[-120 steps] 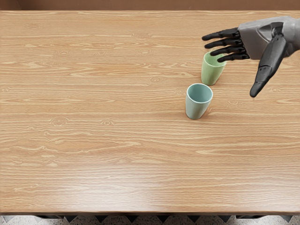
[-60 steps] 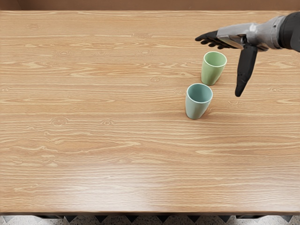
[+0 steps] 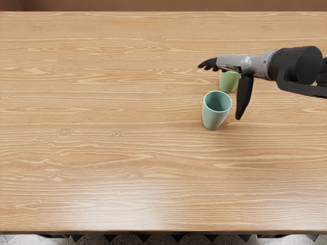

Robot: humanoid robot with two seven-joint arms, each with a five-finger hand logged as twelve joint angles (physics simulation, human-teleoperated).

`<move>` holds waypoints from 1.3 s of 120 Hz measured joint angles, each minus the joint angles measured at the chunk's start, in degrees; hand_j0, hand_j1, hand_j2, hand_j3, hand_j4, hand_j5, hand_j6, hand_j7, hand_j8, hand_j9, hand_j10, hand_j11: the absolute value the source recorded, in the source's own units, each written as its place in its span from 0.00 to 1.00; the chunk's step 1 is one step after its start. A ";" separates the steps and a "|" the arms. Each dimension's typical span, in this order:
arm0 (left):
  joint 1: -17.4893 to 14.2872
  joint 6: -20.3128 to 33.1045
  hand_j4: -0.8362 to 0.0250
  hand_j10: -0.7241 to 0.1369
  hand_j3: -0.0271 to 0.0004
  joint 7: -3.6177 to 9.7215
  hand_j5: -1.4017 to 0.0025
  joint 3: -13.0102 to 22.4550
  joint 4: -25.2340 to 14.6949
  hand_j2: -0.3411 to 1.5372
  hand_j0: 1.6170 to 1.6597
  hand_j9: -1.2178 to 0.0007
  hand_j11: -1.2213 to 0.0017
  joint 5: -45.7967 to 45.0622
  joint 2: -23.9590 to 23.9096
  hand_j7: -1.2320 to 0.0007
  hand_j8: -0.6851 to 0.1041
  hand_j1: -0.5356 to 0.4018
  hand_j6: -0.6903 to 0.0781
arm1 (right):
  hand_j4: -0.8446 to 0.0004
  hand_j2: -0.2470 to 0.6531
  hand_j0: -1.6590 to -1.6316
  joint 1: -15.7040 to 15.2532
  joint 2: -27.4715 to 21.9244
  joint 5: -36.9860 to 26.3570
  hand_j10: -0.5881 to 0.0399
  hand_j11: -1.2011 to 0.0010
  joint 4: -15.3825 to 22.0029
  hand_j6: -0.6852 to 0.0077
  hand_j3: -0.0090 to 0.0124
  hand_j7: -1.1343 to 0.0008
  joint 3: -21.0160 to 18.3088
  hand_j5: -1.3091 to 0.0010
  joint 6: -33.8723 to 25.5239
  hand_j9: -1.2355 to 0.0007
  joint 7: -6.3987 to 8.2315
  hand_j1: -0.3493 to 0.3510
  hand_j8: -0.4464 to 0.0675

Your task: Pick up cup and place in cup with right hand

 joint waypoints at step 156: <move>0.00 -0.02 0.97 0.84 0.99 0.00 1.00 -0.02 -0.02 0.18 0.96 1.00 1.00 0.00 0.00 1.00 0.87 0.94 0.90 | 0.79 0.24 0.04 -13.97 10.74 -18.78 0.66 0.81 -7.45 0.73 0.42 0.80 0.07 0.83 -11.28 0.82 0.00 0.30 0.52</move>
